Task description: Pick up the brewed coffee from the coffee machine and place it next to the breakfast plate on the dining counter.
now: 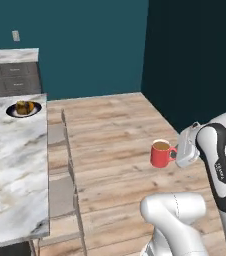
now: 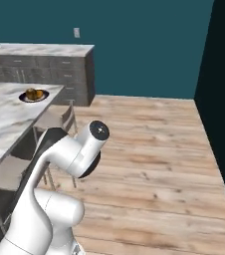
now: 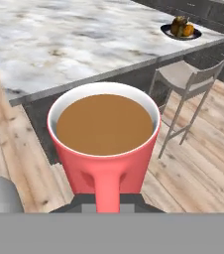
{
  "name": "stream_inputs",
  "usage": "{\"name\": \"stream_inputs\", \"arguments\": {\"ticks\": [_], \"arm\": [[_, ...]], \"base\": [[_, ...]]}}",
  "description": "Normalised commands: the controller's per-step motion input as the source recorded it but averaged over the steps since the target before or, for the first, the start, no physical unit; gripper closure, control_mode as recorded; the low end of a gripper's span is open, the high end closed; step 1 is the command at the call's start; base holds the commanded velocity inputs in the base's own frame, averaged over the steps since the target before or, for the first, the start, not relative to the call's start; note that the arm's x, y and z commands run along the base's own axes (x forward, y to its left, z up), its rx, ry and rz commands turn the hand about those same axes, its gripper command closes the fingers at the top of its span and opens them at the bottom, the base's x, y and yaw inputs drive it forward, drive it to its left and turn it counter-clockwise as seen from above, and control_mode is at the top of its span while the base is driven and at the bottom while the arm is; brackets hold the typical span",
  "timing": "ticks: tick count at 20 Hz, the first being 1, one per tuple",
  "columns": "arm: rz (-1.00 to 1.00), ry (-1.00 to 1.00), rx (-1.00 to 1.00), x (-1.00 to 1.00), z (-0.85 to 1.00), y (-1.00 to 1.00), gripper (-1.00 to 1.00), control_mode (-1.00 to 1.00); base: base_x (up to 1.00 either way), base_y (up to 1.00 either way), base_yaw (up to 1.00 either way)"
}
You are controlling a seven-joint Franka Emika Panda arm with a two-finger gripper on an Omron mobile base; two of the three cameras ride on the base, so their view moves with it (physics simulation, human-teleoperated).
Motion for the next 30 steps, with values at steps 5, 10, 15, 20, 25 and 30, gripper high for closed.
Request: {"name": "stream_inputs", "arguments": {"ticks": [5,10,15,20,25,30], "arm": [[0.00,0.00,0.00,0.00,0.00,0.00,1.00,1.00],[0.00,0.00,0.00,0.00,0.00,0.00,1.00,1.00],[0.00,0.00,0.00,0.00,0.00,0.00,1.00,1.00],[0.00,0.00,0.00,0.00,0.00,0.00,1.00,1.00],[0.00,0.00,0.00,0.00,0.00,0.00,1.00,1.00],[0.00,0.00,0.00,0.00,0.00,0.00,1.00,1.00]], "base": [[1.00,-0.72,0.52],[1.00,-0.67,0.52],[1.00,-0.57,0.56],[1.00,-0.62,0.56],[1.00,-0.75,0.54],[0.96,-0.84,0.53]]}}
